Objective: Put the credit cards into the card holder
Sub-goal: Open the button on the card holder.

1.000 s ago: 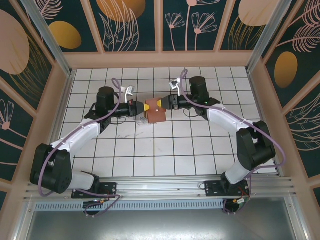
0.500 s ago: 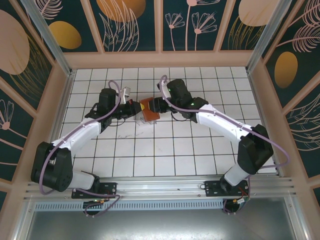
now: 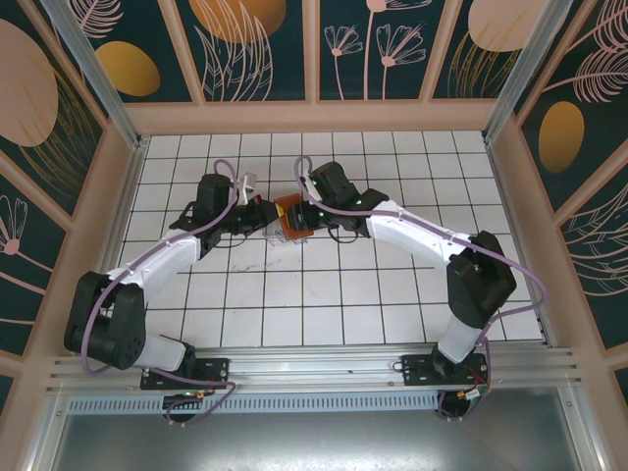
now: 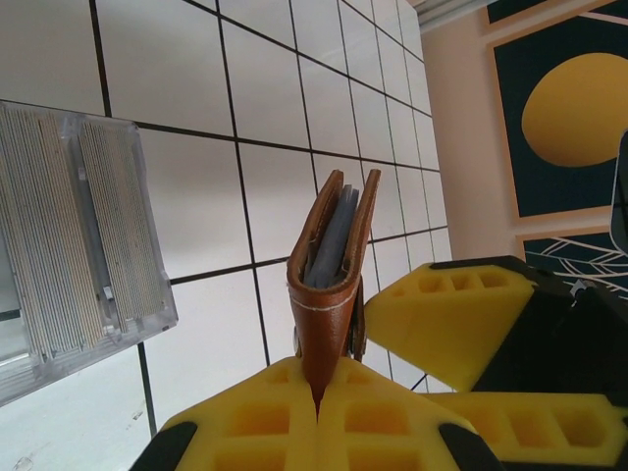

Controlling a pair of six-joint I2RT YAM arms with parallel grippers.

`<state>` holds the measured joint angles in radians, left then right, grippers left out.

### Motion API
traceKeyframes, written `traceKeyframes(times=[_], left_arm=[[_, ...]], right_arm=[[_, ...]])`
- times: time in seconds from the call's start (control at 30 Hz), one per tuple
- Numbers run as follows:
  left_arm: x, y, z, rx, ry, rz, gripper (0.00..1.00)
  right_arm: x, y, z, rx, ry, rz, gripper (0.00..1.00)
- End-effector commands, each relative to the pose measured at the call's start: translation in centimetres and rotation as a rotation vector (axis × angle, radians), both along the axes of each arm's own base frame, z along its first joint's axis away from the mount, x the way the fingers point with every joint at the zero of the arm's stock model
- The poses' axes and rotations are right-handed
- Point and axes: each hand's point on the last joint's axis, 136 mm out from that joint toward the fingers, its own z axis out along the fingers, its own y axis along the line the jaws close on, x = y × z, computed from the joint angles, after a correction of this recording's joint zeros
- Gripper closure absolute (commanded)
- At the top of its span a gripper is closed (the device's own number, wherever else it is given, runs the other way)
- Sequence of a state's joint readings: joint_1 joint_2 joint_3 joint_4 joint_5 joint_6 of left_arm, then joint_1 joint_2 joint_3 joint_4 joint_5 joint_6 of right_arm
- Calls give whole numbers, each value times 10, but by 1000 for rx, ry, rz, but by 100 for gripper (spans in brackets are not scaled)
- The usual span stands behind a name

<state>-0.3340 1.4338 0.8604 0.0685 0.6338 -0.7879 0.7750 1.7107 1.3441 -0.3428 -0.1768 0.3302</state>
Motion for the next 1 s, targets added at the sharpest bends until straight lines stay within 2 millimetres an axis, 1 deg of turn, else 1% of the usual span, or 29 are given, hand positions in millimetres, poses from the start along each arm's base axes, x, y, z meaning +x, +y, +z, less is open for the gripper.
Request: traceKeyframes(times=[0.0, 0.07, 0.17, 0.2, 0.3, 0.37, 0.43, 0.53, 0.63, 0.7, 0.77, 0.9, 0.93, 0.97], left_arm=[[5, -12, 21, -60, -41, -48, 100], [5, -13, 20, -67, -33, -45, 100], [5, -14, 20, -88, -30, -47, 100], [4, -14, 19, -85, -26, -48, 100], [4, -11, 17, -68, -32, -31, 100], [4, -12, 16, -71, -32, -35, 100], [4, -12, 12, -64, -20, -39, 100], [5, -11, 7, -62, -9, -27, 100], [4, -13, 3, -48, -4, -52, 100], [4, -9, -2, -17, -1, -41, 100], [3, -11, -4, -25, 10, -47, 100], [2, -17, -1, -45, 2, -85, 100], [1, -19, 0, -46, -7, -92, 100], [1, -21, 2, -57, -12, -99, 100]], right_arm=[[1, -3, -13, -46, 26, -38, 56], [9, -6, -12, -84, 10, -64, 64], [18, -19, -14, -143, -16, -125, 73], [18, -21, -14, -143, -20, -127, 76], [20, -27, -14, -154, -28, -138, 88], [22, -35, -11, -178, -46, -168, 96], [22, -38, -8, -155, -45, -168, 100], [21, -45, -2, -81, -7, -166, 100], [20, -63, 1, -55, -4, -203, 100], [17, -74, -2, -37, 12, -211, 100], [13, -85, -7, -29, 48, -215, 100], [3, -96, -13, 22, 94, -189, 100], [0, -96, -12, 55, 110, -174, 95], [-3, -95, -8, 93, 118, -158, 79]])
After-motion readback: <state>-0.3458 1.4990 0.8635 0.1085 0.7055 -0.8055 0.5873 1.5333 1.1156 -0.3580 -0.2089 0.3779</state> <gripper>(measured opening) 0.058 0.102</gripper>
